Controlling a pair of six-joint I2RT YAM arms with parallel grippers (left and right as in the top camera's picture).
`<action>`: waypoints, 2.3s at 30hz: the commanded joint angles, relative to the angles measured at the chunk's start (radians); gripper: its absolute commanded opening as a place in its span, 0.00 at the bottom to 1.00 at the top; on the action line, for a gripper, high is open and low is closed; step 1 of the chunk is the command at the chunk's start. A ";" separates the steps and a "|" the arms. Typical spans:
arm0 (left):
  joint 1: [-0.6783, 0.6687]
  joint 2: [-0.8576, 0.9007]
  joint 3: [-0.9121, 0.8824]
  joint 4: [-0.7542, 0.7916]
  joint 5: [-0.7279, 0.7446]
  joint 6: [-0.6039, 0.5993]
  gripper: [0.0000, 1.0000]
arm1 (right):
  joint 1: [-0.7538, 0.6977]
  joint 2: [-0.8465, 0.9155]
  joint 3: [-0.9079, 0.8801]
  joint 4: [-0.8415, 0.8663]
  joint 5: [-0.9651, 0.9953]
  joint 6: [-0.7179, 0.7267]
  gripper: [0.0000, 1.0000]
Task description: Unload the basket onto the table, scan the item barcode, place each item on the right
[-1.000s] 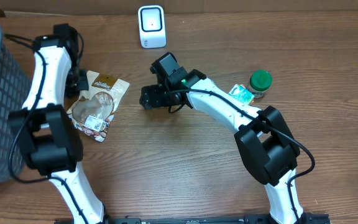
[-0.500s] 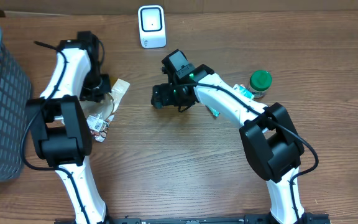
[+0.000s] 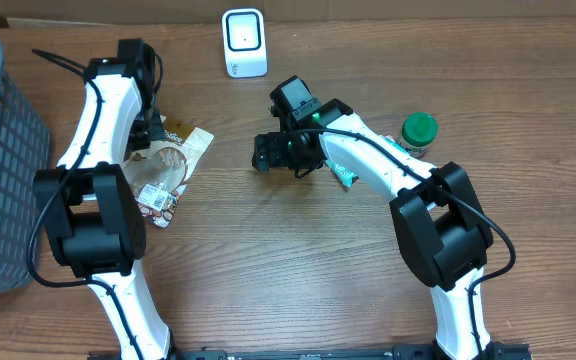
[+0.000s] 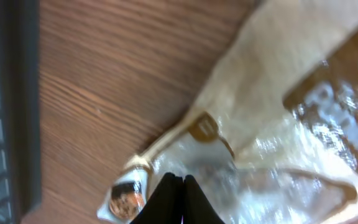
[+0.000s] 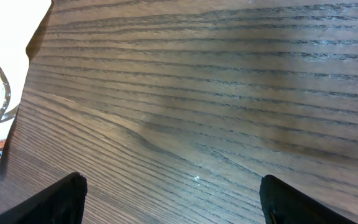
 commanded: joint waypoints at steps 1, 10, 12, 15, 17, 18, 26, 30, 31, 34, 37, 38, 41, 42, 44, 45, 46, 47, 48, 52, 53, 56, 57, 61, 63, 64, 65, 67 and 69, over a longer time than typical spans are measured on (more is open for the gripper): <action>0.005 0.025 -0.028 0.023 -0.061 -0.033 0.04 | -0.004 -0.026 0.014 -0.001 -0.009 -0.004 0.87; -0.002 0.067 -0.060 0.015 0.110 -0.061 0.04 | -0.004 -0.026 0.014 -0.012 -0.009 -0.004 0.87; -0.006 0.067 -0.065 0.007 0.201 -0.062 0.04 | -0.004 -0.026 0.014 -0.013 -0.009 -0.004 0.87; -0.021 0.067 -0.095 0.013 0.280 -0.062 0.04 | -0.004 -0.026 0.014 -0.017 -0.009 -0.004 0.87; -0.042 0.067 -0.146 0.043 0.291 -0.072 0.04 | -0.004 -0.026 0.014 -0.030 -0.009 -0.004 0.87; -0.048 0.067 -0.163 0.051 0.293 -0.073 0.04 | -0.004 -0.026 0.014 -0.034 -0.009 -0.004 0.87; -0.120 0.067 -0.203 0.054 0.397 -0.064 0.04 | -0.004 -0.026 0.014 -0.039 -0.009 -0.004 0.87; -0.162 0.067 -0.203 0.056 0.473 -0.039 0.04 | -0.004 -0.026 0.014 -0.042 -0.009 -0.004 0.87; -0.172 0.067 -0.202 0.055 0.485 -0.034 0.04 | -0.004 -0.026 0.014 -0.042 -0.009 -0.004 0.87; -0.191 0.067 -0.201 0.052 0.524 -0.015 0.04 | -0.004 -0.026 0.014 -0.042 -0.009 -0.004 0.87; -0.195 0.065 -0.177 0.024 0.560 0.010 0.04 | -0.004 -0.026 0.014 -0.042 -0.009 -0.004 0.87; -0.194 0.061 -0.148 -0.004 0.568 0.022 0.04 | -0.005 -0.026 0.014 -0.042 -0.009 -0.004 0.87; -0.189 0.051 -0.066 -0.071 0.570 0.046 0.04 | -0.009 -0.026 0.014 -0.042 -0.009 -0.004 0.89; -0.189 0.047 -0.031 -0.097 0.569 0.057 0.04 | -0.011 -0.027 0.014 -0.043 -0.010 -0.004 0.90; -0.189 0.034 0.036 -0.144 0.568 0.067 0.04 | -0.018 -0.030 0.014 -0.043 -0.010 -0.005 0.95; -0.189 0.024 0.069 -0.165 0.568 0.071 0.04 | -0.023 -0.033 0.014 -0.045 -0.010 -0.006 0.96; -0.189 0.014 0.101 -0.183 0.564 0.071 0.04 | -0.028 -0.038 0.014 -0.046 -0.010 -0.010 0.97; -0.189 0.002 0.132 -0.200 0.562 0.073 0.04 | -0.034 -0.045 0.014 -0.048 -0.017 -0.023 0.98; -0.187 -0.011 0.161 -0.215 0.560 0.073 0.04 | -0.040 -0.053 0.014 -0.048 -0.034 -0.051 0.98; -0.164 -0.094 0.259 -0.259 0.558 0.050 0.04 | -0.070 -0.101 0.015 -0.049 -0.081 -0.143 0.98; -0.155 -0.124 0.265 -0.260 0.558 0.040 0.04 | -0.075 -0.112 0.015 -0.050 -0.081 -0.151 0.99; -0.127 -0.207 0.266 -0.264 0.555 0.012 0.04 | -0.080 -0.132 0.015 -0.049 -0.085 -0.197 0.99; -0.117 -0.233 0.266 -0.268 0.546 -0.002 0.04 | -0.080 -0.137 0.015 -0.049 -0.085 -0.212 0.99; -0.082 -0.329 0.266 -0.304 0.505 -0.029 0.04 | -0.080 -0.145 0.024 -0.056 -0.087 -0.260 1.00; -0.070 -0.363 0.262 -0.332 0.472 -0.048 0.04 | -0.080 -0.145 0.035 -0.064 -0.088 -0.274 1.00; -0.063 -0.375 0.259 -0.346 0.455 -0.056 0.04 | -0.080 -0.145 0.038 -0.064 -0.088 -0.274 1.00; -0.056 -0.381 0.255 -0.357 0.447 -0.063 0.04 | -0.080 -0.145 0.042 -0.064 -0.088 -0.274 1.00; -0.042 -0.385 0.244 -0.373 0.448 -0.079 0.05 | -0.080 -0.145 0.043 -0.060 -0.088 -0.274 1.00; -0.031 -0.385 0.206 -0.373 0.467 -0.082 0.05 | -0.080 -0.145 0.043 -0.061 -0.088 -0.274 1.00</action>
